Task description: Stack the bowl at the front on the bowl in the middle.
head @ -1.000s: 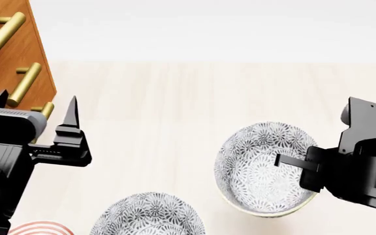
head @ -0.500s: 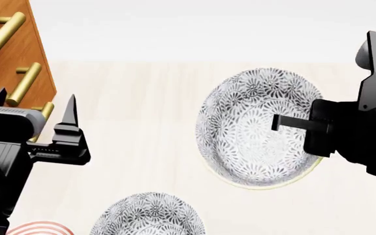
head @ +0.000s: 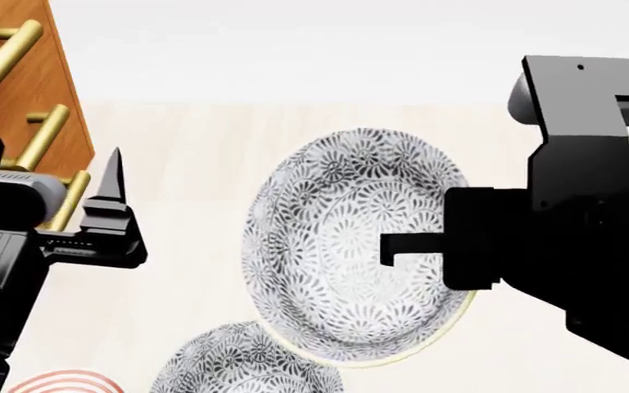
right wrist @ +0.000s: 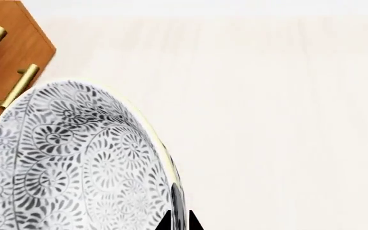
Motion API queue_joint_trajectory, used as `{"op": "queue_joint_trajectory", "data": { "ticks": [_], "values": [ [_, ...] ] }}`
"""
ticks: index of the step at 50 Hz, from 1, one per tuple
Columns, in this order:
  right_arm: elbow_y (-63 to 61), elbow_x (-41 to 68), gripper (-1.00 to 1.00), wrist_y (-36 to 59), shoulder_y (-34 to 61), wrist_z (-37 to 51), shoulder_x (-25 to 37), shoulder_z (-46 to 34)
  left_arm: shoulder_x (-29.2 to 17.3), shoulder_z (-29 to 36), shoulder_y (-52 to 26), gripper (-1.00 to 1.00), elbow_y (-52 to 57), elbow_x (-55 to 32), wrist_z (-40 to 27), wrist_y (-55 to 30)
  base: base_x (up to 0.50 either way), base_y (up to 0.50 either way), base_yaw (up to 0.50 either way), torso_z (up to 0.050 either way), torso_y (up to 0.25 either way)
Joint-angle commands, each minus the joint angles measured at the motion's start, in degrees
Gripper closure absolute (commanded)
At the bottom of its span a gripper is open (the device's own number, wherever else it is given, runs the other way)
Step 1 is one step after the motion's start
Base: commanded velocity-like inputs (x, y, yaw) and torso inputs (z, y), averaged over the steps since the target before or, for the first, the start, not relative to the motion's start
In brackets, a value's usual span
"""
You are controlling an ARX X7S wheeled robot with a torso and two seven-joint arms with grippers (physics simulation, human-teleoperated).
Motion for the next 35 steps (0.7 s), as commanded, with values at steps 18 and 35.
{"op": "queue_joint_trajectory", "data": {
  "ticks": [18, 35],
  "values": [
    [-5.2, -4.0, 1.00, 2.4, -7.3, -8.5, -6.4, -2.4, -0.4, -0.1, -0.6, -1.00, 0.7, -1.3, -0.8, -0.5, 0.00, 0.00, 0.00, 0.000, 0.001],
    [-4.5, -13.1, 1.00, 4.8, -10.8, -16.8, -9.3, -1.8, -0.7, 0.5, -0.3, -1.00, 1.1, -1.5, -1.2, -0.5, 0.00, 0.00, 0.00, 0.000, 0.000]
  ]
}}
